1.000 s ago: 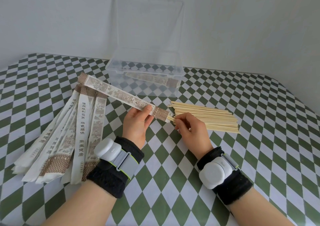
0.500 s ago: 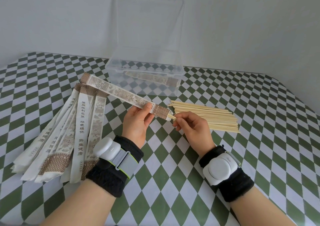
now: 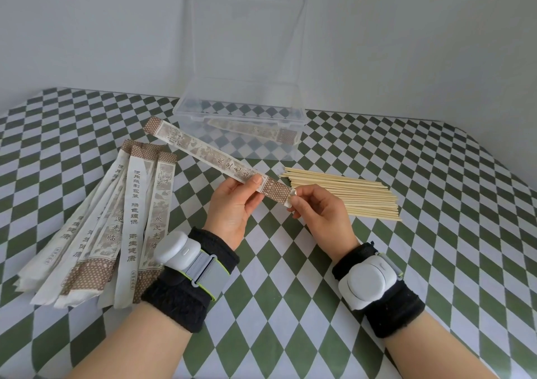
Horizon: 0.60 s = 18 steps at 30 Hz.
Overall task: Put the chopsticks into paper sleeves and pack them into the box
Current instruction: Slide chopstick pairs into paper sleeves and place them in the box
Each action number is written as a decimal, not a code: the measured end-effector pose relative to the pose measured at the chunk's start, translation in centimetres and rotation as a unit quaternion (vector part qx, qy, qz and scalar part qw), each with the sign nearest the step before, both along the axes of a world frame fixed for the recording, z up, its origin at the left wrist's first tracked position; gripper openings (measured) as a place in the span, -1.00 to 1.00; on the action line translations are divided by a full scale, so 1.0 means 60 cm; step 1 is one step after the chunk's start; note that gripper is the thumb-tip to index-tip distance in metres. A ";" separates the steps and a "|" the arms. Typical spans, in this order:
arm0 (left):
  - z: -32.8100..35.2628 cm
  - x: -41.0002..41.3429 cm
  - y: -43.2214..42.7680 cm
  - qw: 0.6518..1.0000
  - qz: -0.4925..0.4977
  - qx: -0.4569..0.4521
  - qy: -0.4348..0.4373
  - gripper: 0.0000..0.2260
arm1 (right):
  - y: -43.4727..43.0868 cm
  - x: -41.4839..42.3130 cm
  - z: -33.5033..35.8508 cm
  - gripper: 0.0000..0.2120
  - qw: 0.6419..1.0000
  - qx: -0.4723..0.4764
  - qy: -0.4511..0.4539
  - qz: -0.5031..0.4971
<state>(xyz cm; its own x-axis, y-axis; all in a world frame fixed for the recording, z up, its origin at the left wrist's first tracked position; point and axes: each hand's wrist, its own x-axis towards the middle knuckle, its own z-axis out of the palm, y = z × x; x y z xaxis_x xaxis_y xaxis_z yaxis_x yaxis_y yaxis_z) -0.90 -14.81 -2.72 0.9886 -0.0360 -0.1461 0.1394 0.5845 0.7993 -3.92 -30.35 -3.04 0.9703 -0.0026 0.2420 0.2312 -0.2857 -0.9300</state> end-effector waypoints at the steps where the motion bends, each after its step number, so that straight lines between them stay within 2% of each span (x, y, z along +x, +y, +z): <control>1: 0.000 0.000 0.000 1.000 0.000 -0.001 0.000 -0.86 | 0.000 0.000 0.000 -0.91 1.000 -0.002 0.000 0.001; 12: 0.003 -0.004 -0.001 1.000 -0.011 0.004 0.002 -0.88 | 0.000 0.002 0.001 -0.87 1.000 0.004 0.006 0.015; 15: 0.002 -0.005 -0.001 1.000 -0.009 0.020 -0.005 -0.86 | -0.001 0.001 0.007 -0.83 0.999 0.024 0.020 0.025; 18: 0.001 -0.005 -0.002 0.999 -0.003 0.049 -0.017 -0.82 | -0.001 -0.001 0.010 -0.83 0.999 0.005 0.033 0.035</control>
